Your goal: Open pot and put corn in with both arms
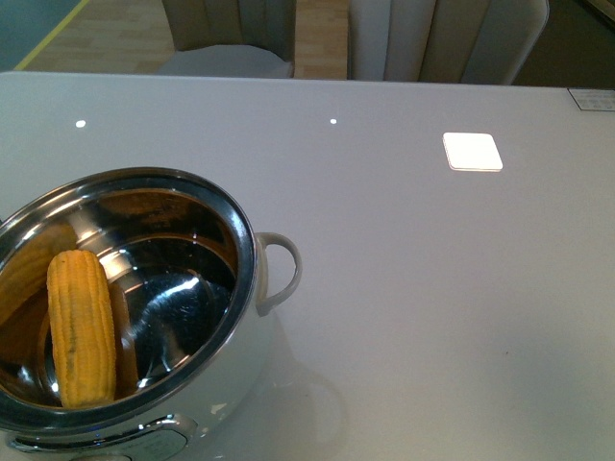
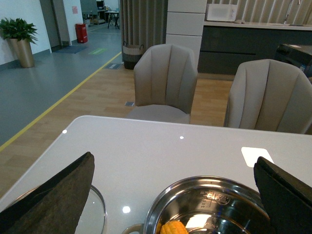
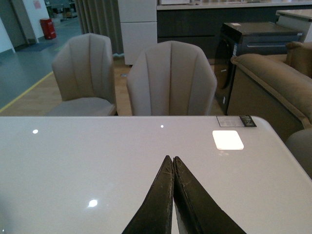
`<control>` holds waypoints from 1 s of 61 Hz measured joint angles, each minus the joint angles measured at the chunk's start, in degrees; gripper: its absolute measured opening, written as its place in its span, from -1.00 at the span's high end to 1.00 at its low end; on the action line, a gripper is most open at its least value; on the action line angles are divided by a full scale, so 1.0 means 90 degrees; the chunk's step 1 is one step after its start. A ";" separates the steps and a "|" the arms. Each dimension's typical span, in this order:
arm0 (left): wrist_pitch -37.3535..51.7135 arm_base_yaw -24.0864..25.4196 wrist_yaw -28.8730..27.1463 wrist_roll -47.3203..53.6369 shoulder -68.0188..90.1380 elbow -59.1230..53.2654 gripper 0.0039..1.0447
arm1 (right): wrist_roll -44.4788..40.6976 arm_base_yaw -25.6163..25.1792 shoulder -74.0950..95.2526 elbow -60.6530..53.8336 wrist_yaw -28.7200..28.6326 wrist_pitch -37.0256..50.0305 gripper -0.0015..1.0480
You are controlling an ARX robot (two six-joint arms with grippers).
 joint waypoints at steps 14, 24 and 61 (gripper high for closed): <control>0.0000 0.0000 0.0002 0.0000 0.0000 0.0000 -0.87 | -0.0002 0.0000 -0.1146 0.0000 0.0005 -0.1190 0.96; 0.0000 0.0000 0.0000 0.0000 0.0000 0.0000 -0.87 | -0.0002 0.0000 -0.1175 0.0000 0.0005 -0.1212 0.96; 0.0000 0.0000 0.0002 0.0000 0.0000 0.0000 -0.87 | -0.0007 0.0000 -0.1183 0.0000 0.0005 -0.1217 -0.82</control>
